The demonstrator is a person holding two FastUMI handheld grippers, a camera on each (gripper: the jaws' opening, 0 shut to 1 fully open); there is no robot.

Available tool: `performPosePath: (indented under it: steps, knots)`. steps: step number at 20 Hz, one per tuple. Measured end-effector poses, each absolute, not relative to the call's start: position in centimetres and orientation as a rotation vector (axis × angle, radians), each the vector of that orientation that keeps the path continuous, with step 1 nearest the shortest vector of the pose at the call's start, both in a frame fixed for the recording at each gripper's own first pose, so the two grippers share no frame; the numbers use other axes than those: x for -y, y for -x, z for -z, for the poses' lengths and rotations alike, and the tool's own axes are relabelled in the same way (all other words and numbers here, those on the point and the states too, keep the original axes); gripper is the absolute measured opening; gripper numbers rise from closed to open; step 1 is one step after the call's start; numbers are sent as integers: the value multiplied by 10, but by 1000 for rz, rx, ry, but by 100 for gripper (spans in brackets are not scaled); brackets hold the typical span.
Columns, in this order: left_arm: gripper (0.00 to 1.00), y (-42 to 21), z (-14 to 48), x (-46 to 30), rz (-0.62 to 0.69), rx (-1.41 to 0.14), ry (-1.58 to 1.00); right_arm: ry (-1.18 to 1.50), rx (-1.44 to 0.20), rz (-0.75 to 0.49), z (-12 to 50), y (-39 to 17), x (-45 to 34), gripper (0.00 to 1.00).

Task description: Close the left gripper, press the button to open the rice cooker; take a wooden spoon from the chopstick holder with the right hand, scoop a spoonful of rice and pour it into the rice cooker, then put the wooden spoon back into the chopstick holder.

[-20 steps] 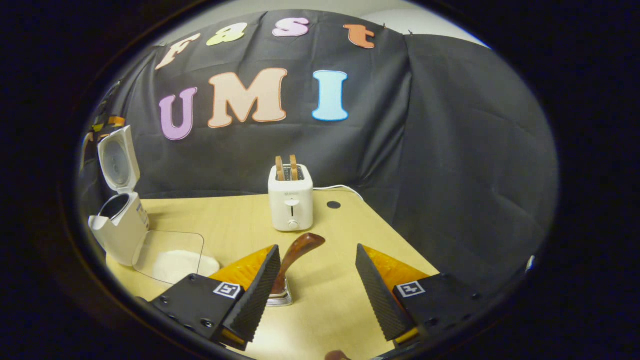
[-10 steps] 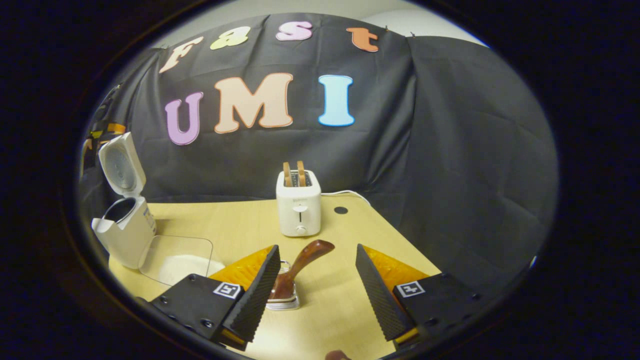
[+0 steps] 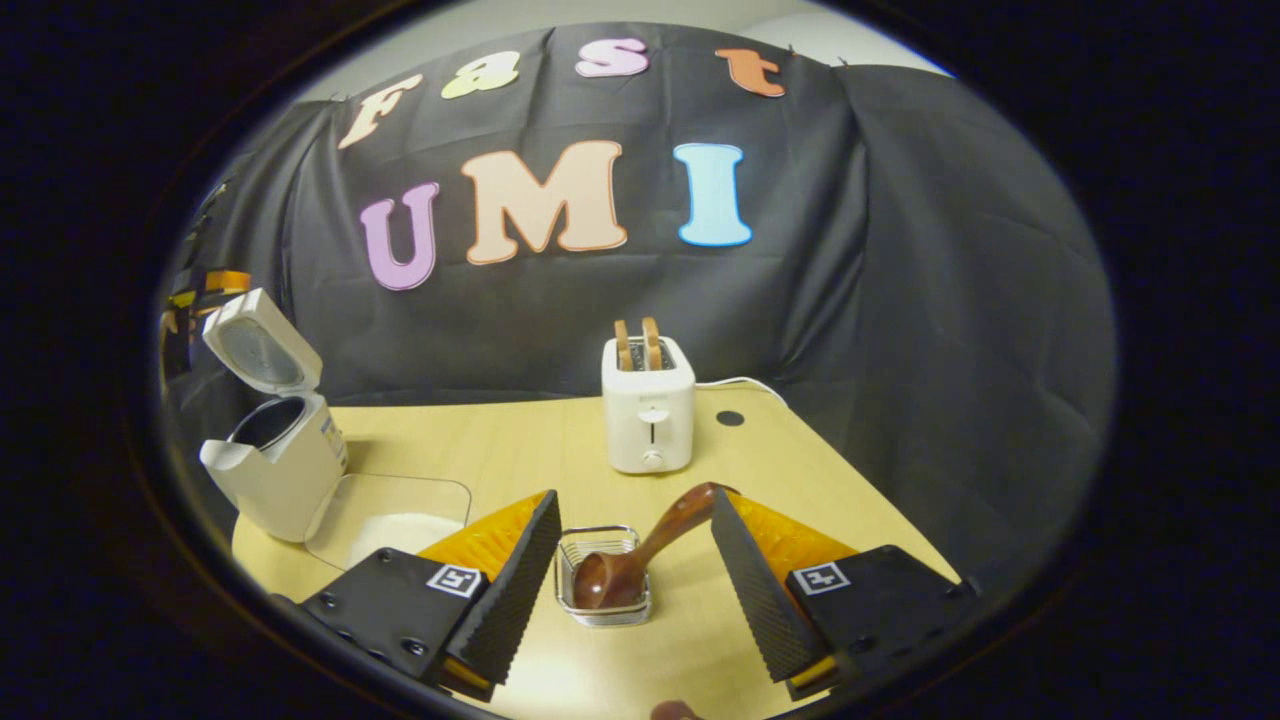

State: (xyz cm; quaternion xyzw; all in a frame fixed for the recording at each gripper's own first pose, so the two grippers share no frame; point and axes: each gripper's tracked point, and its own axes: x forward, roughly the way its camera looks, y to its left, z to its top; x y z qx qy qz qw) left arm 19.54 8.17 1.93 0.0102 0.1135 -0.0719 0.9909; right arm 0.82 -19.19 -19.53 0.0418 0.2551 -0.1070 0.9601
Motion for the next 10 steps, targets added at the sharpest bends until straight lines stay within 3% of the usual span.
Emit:
performPosePath:
  steps: [10]
  knots:
    - [92, -147, 35, -91, 132, -300, 35, -44, -485, 110, 178, -23, 152, 95]
